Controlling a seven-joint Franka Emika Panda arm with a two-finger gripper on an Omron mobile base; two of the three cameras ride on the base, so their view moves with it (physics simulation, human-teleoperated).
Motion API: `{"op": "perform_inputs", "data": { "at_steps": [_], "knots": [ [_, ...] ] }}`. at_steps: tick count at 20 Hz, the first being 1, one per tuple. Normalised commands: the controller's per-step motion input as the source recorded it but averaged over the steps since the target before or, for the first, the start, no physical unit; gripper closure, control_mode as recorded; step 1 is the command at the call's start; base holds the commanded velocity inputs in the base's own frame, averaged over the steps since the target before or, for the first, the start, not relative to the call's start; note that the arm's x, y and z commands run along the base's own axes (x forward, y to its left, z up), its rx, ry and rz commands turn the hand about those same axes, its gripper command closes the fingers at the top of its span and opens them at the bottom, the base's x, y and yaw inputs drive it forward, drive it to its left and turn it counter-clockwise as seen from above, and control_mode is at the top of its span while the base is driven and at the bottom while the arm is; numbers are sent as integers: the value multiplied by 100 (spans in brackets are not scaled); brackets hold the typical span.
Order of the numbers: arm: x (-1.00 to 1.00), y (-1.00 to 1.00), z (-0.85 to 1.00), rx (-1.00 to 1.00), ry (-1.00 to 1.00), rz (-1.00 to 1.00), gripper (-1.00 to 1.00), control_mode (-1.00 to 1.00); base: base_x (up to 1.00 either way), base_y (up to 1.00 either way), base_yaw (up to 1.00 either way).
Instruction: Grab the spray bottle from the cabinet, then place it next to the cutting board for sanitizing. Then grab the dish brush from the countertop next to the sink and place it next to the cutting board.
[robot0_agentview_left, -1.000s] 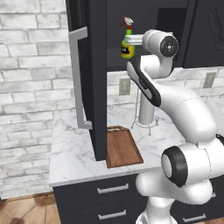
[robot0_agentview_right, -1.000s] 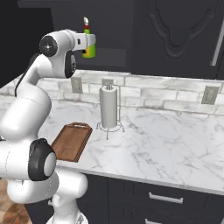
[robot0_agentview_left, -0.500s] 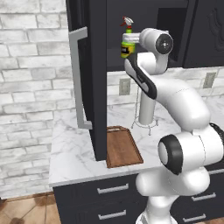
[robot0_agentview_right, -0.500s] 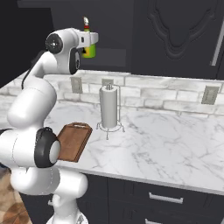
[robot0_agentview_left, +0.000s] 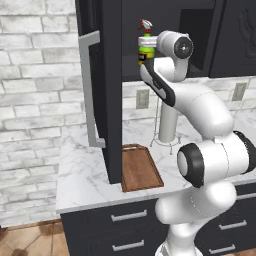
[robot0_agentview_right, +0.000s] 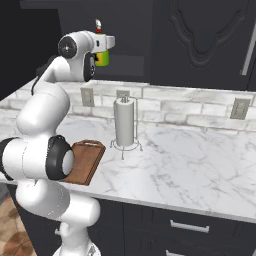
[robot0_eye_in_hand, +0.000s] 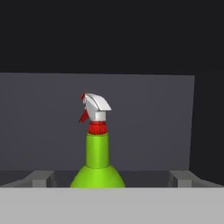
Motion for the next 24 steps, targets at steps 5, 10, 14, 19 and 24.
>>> {"op": "perform_inputs", "data": {
  "at_steps": [5, 10, 14, 19, 24],
  "knots": [
    [36, 1, 0, 0, 4, 0, -100, -100, 0, 0, 0],
    [37, 4, 0, 0, 1, 0, -100, -100, 0, 0, 0],
    [32, 6, 0, 0, 1, 0, -100, -100, 0, 0, 0],
    [27, 0, 0, 0, 1, 0, -100, -100, 0, 0, 0],
    [26, 0, 0, 0, 0, 0, -100, -100, 0, 0, 0]
  ]
}}
